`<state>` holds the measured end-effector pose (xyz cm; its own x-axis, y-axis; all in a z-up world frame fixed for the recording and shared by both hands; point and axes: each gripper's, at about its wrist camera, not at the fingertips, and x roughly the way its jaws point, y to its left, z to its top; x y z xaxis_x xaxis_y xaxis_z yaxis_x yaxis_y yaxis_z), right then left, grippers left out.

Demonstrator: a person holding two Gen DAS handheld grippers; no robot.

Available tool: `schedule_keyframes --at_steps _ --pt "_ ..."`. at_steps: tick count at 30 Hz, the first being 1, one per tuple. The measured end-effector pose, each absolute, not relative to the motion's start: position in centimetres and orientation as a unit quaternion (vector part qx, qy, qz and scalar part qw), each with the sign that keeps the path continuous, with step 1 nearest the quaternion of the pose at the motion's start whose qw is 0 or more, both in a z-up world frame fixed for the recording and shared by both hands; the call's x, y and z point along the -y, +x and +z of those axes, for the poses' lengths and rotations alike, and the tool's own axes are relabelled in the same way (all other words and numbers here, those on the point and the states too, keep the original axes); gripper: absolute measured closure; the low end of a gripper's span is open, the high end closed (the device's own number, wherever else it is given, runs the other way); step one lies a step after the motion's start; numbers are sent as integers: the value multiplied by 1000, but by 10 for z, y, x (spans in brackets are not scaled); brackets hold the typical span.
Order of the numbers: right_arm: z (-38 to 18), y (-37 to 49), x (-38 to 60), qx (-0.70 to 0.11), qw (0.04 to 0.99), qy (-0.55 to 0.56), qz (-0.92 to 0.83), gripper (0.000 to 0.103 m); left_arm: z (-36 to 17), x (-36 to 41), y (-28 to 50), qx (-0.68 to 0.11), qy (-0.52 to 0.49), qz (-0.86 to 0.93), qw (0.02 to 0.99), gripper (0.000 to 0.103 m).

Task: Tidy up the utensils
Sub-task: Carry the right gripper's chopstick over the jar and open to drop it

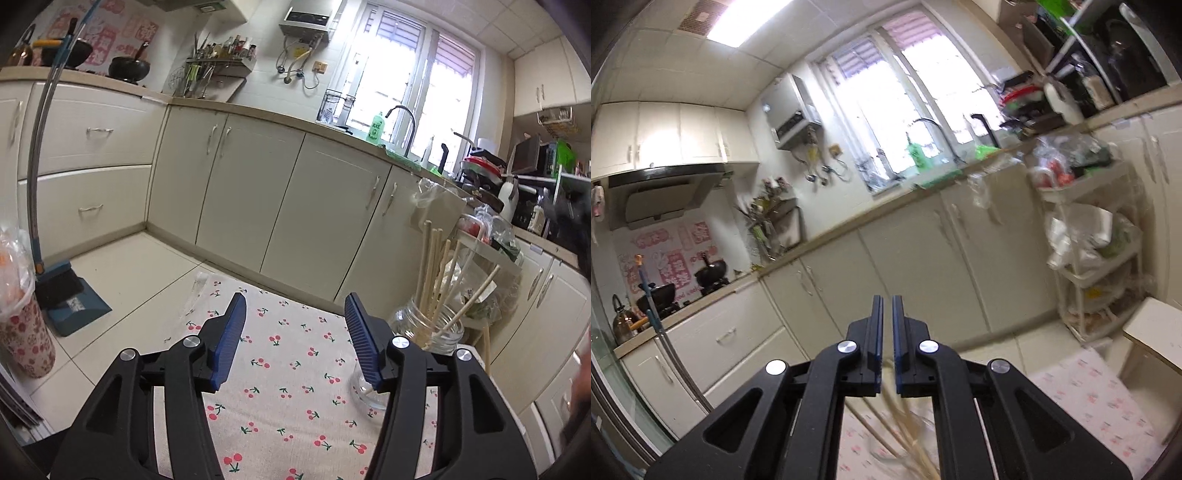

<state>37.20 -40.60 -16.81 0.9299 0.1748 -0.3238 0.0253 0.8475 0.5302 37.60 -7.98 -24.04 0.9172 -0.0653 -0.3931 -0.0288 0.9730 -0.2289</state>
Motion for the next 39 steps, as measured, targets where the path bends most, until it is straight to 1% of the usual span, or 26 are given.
schedule_keyframes --at_steps 1,4,7,8,11,13,15,18,20,21,23,24,27,29,32,34,36,38,39 --pt "-176 369 410 -205 939 275 38 96 -241 78 377 -205 -119 -9 972 49" --pt "-216 363 417 -318 911 258 55 72 -244 75 379 -213 -125 -7 969 49" --pt "-256 366 414 -424 871 230 90 72 -246 75 379 -215 -123 -6 969 48" --pt "-264 367 410 -447 865 212 90 72 -246 76 379 -215 -121 -6 969 48" --pt "-282 378 389 -486 853 150 117 72 -248 80 380 -219 -114 -9 969 48" --pt "-286 387 373 -493 853 115 129 72 -249 81 380 -222 -112 -9 969 48" --pt "-295 399 358 -506 847 83 138 74 -249 80 381 -223 -113 -8 968 48" --pt "-313 413 345 -525 839 49 137 80 -250 78 384 -230 -120 -7 966 48" --pt "-326 420 340 -535 835 19 125 94 -252 77 385 -233 -123 -7 965 47" --pt "-327 418 341 -526 841 14 125 97 -252 76 385 -234 -123 -7 964 47" --pt "-327 415 340 -527 842 1 117 97 -252 76 385 -235 -124 -7 964 46" --pt "-322 409 344 -520 846 11 114 97 -252 76 385 -235 -124 -7 964 46" --pt "-292 384 365 -493 852 120 128 97 -254 76 387 -237 -126 -8 963 45" --pt "-257 363 375 -437 861 204 159 97 -255 76 387 -238 -126 -8 963 45" --pt "-206 351 375 -326 889 259 191 97 -257 78 388 -243 -128 -9 962 44" --pt "-171 353 371 -235 914 273 186 97 -258 79 387 -243 -127 -7 962 44" --pt "-150 360 366 -170 935 266 161 97 -257 77 388 -242 -129 -5 962 44" --pt "-143 376 360 -132 949 257 125 97 -258 75 389 -244 -135 -3 960 44" --pt "-144 384 357 -127 952 256 112 97 -258 74 389 -246 -140 -3 959 44"
